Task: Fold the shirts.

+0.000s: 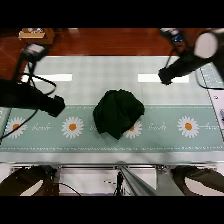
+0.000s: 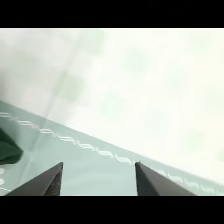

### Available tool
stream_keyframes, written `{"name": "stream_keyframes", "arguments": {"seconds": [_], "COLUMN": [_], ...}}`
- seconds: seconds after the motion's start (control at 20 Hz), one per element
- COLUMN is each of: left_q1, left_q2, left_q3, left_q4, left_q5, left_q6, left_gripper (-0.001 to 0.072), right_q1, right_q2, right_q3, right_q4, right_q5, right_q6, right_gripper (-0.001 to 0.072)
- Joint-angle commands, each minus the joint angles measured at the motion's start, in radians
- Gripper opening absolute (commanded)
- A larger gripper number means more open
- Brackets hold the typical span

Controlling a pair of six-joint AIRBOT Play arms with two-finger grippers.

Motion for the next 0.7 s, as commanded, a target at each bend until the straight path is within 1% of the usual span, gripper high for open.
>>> {"name": "stream_keyframes", "arguments": {"seconds": [0.0, 0.15, 0.25, 0.3, 0.35, 0.5, 0.65], "left_q1": [0.001, 0.001, 0.001, 0.001, 0.001, 0.002, 0.002], "left_q2": [-0.007, -0.061, -0.136, -0.183, -0.235, -0.373, -0.46], "left_q3": [-0.17, -0.252, -0.253, -0.253, -0.253, -0.253, -0.253], "left_q4": [-0.157, -0.281, -0.355, -0.402, -0.445, -0.518, -0.628], "left_q5": [0.233, 0.432, 0.486, 0.506, 0.518, 0.532, 0.588], "left_q6": [0.045, 0.054, 0.114, 0.153, 0.183, 0.232, 0.314], "left_gripper": [0.0677, 0.068, 0.0684, 0.0685, 0.0685, 0.0687, 0.0687], "right_q1": [-0.259, -0.428, -0.488, -0.506, -0.519, -0.529, -0.528], "right_q2": [0.036, 0.036, 0.036, 0.036, 0.036, 0.036, 0.036], "right_q3": [-0.038, -0.153, -0.234, -0.272, -0.309, -0.415, -0.499], "right_q4": [0.228, 0.467, 0.573, 0.608, 0.634, 0.671, 0.713], "right_q5": [0.018, 0.012, 0.012, 0.012, 0.012, 0.002, -0.031], "right_q6": [-0.005, -0.079, -0.14, -0.168, -0.192, -0.251, -0.28], "right_gripper": [0.053, 0.053, 0.053, 0.0546, 0.059, 0.059, 0.0589]}}
